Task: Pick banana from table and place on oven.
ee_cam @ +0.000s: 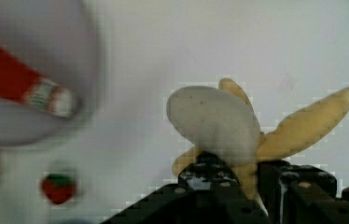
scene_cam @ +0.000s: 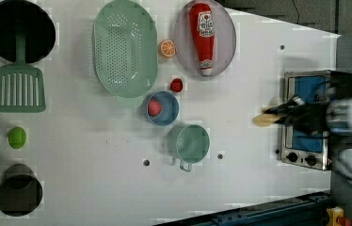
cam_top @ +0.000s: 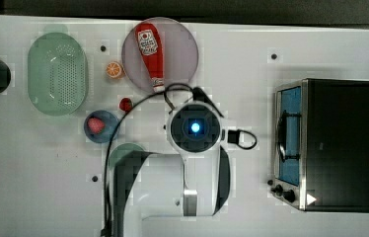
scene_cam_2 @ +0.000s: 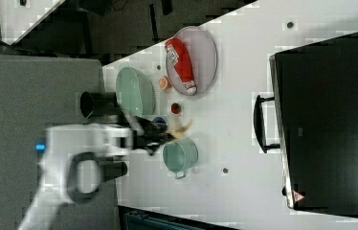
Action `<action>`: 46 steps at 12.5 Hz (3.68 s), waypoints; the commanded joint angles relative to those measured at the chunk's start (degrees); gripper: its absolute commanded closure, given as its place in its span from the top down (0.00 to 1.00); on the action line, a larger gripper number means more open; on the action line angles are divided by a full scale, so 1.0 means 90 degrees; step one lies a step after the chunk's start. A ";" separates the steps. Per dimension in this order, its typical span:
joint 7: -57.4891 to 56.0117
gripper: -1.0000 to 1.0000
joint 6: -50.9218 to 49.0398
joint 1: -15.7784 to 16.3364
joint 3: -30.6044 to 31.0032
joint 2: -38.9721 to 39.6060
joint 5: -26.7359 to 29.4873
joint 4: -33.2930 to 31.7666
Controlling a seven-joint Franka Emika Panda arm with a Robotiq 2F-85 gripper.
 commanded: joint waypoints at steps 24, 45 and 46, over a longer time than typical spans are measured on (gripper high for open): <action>-0.5874 0.48 -0.0759 -0.0558 -0.4004 0.1906 0.0046 0.2960; -0.0765 1.00 -0.3305 0.0049 -0.0609 -0.0260 0.0213 0.3273; -0.0749 1.00 -0.3526 0.0050 -0.0596 -0.0443 0.0105 0.3227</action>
